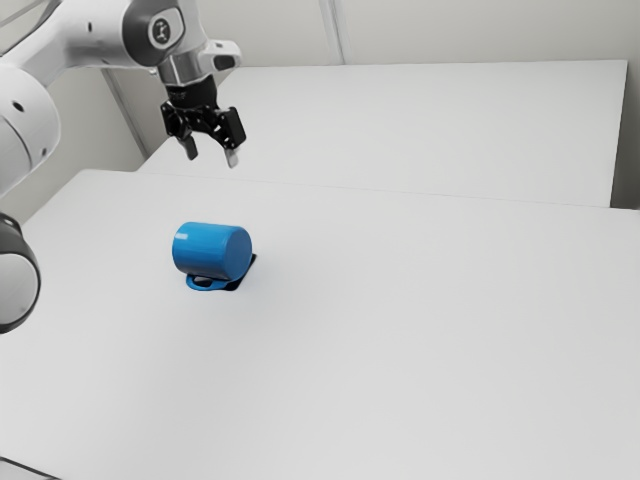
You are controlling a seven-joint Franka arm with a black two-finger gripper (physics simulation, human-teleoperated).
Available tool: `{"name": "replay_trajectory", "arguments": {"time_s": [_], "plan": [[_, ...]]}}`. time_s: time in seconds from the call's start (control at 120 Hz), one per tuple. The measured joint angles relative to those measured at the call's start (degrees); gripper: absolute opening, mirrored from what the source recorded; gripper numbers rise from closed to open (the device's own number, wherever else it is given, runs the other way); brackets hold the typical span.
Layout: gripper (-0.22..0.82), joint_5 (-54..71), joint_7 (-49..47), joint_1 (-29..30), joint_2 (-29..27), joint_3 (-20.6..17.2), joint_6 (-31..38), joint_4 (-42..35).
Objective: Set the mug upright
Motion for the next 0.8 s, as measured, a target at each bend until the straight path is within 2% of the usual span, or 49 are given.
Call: {"name": "replay_trajectory", "arguments": {"time_s": [0.167,0.3,0.533,0.8], "plan": [[0.6,-1.3,1.1,0.8,0.0,0.4,0.0,0.3],[0.6,-4.3,1.8,2.3,0.9,2.8,0.2,-0.5],[0.6,-13.3,6.7,11.8,7.0,5.4,0.0,0.1],[0.6,-21.6,17.5,19.5,12.6,5.7,1.2,0.4]]}}
